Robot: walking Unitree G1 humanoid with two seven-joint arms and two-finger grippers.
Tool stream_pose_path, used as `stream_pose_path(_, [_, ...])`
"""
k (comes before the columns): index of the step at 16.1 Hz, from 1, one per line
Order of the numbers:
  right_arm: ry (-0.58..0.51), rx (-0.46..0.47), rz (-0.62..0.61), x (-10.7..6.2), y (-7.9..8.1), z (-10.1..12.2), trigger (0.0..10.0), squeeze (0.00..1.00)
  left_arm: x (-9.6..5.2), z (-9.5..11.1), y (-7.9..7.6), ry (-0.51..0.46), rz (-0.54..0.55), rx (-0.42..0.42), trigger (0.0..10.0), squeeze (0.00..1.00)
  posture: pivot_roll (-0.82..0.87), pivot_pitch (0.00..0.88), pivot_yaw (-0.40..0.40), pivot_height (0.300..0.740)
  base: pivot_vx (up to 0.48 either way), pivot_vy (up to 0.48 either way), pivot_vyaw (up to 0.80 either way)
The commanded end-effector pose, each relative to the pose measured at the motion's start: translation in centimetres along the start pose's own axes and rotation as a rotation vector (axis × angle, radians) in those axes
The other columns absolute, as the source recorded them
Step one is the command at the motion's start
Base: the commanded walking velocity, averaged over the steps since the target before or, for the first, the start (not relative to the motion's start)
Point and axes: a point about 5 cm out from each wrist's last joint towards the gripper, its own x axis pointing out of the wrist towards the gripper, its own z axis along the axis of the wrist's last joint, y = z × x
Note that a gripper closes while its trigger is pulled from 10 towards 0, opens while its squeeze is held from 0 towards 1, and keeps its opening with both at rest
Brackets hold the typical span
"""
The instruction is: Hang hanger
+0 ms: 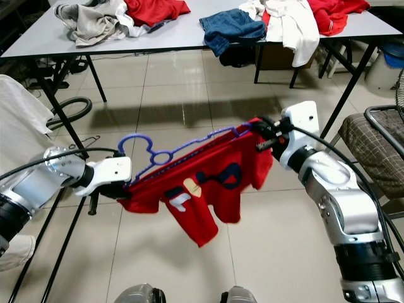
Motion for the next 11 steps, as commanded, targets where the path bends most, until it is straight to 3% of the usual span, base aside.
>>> stream_pose_path(1, [-0.118,-0.089,-0.166,-1.7,-3.3,2.9,10.0,0.12,-0.5,-5.7,-1.6,0.246,-0.049,-0.154,0.0,0.00,-0.12,0.000,0.075,0.740,0.000,0.000,0.00])
stream_pose_path(2, [-0.134,-0.060,-0.147,-1.7,-3.2,3.1,10.0,1.00,-0.6,-5.5,-1.3,0.244,-0.042,-0.146,0.0,0.00,-0.12,0.000,0.075,0.740,0.000,0.000,0.00])
stream_pose_path(8, [-0.115,-0.011,-0.077,-2.8,-3.9,3.0,10.0,1.00,-0.7,-5.5,-1.0,0.246,-0.029,-0.145,0.0,0.00,-0.12,0.000,0.080,0.740,0.000,0.000,0.00])
stream_pose_path(9, [-0.090,0.113,-0.007,-3.4,-3.7,2.4,10.0,1.00,-0.7,-5.4,-0.9,0.226,-0.020,-0.158,0.0,0.00,-0.12,0.000,0.080,0.740,0.000,0.000,0.00])
stream_pose_path(11, [-0.037,0.188,0.045,-4.0,-3.5,1.2,10.0,1.00,-0.7,-5.1,-0.6,0.189,-0.003,-0.175,0.0,0.00,-0.12,0.000,0.080,0.740,0.000,0.000,0.00])
